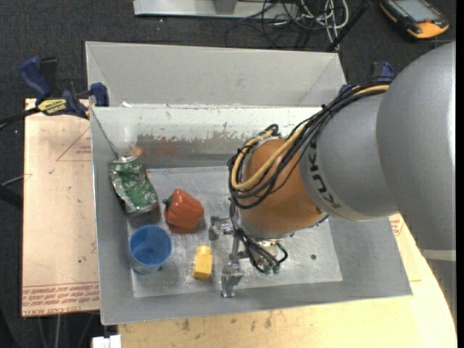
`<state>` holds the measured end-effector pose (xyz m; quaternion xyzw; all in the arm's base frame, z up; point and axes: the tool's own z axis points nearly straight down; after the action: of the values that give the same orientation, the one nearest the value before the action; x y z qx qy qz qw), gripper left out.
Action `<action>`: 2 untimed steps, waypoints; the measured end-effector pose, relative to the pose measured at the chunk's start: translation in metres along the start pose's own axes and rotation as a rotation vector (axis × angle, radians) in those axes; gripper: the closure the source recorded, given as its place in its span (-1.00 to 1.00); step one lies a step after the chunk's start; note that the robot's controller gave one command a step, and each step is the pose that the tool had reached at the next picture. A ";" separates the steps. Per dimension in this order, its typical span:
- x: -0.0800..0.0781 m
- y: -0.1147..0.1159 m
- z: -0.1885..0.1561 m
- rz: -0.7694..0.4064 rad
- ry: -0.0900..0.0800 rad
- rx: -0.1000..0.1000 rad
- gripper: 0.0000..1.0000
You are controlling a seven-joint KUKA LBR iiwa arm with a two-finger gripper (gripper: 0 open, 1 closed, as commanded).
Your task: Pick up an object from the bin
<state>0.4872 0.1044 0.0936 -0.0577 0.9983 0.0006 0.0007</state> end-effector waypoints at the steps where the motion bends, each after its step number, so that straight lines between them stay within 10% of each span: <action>1: -0.017 0.016 0.008 -0.060 0.001 0.002 -1.00; 2: -0.020 0.096 0.015 -0.086 -0.001 0.001 1.00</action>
Offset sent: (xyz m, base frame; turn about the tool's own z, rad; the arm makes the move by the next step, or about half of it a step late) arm 0.0084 0.0976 -0.0154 -0.0874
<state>0.4964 0.2021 0.0785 -0.1007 0.9949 0.0003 0.0012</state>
